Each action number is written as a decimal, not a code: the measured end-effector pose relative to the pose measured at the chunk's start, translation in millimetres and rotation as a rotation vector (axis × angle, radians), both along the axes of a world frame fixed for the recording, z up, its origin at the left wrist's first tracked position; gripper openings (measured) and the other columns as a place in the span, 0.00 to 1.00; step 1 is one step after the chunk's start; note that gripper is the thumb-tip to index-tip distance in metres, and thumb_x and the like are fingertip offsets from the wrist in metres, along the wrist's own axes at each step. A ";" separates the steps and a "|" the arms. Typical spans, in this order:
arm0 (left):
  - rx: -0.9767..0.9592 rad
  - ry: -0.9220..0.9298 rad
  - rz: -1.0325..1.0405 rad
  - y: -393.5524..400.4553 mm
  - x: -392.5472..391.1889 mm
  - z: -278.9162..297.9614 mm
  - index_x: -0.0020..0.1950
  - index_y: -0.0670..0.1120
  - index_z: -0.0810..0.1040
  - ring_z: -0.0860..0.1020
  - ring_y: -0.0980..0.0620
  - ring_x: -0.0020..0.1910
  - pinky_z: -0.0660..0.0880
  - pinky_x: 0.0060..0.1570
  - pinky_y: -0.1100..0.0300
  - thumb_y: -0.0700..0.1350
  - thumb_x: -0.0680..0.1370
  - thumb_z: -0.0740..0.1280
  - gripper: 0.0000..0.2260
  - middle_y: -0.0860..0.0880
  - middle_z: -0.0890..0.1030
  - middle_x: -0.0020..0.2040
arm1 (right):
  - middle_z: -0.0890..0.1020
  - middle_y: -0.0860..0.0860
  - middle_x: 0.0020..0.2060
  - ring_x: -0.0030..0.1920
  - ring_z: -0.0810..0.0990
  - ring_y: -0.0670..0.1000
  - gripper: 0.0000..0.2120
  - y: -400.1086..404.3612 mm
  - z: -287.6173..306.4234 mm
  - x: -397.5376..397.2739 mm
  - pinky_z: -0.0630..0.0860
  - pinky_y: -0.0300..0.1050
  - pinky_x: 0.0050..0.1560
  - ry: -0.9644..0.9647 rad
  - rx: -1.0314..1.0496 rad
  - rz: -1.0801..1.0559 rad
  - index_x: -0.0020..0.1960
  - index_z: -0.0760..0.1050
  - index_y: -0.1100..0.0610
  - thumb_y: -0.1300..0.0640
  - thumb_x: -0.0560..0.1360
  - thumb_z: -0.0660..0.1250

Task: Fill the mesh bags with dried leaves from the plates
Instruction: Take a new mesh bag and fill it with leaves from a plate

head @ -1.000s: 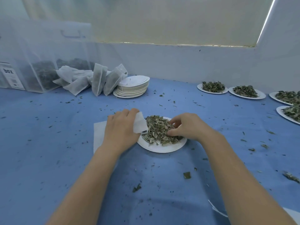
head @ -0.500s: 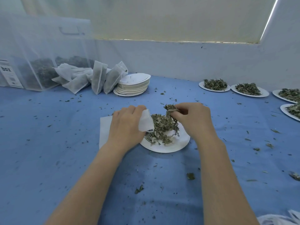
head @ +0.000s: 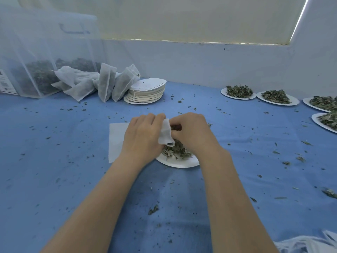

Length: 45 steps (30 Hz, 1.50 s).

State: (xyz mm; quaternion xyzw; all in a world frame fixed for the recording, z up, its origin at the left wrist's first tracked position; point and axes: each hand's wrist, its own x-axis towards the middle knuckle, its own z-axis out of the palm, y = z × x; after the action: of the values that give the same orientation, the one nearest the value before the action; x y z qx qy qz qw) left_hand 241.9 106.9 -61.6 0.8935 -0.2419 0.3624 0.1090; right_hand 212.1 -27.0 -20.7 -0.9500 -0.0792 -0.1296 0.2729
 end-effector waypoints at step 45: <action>-0.002 0.091 0.085 4.3 -1.3 -4.8 0.53 0.39 0.76 0.74 0.40 0.41 0.67 0.45 0.50 0.42 0.69 0.69 0.14 0.43 0.78 0.43 | 0.79 0.44 0.32 0.36 0.77 0.45 0.08 -15.6 -15.9 7.4 0.68 0.26 0.31 -0.030 0.220 -0.087 0.47 0.84 0.50 0.61 0.72 0.70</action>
State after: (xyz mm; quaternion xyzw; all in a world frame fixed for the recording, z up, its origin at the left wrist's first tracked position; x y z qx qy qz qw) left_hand 240.6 111.2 -66.3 0.9183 -0.1980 0.3261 0.1052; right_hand 219.5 -42.6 -36.5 -0.9147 -0.0274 -0.1634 0.3687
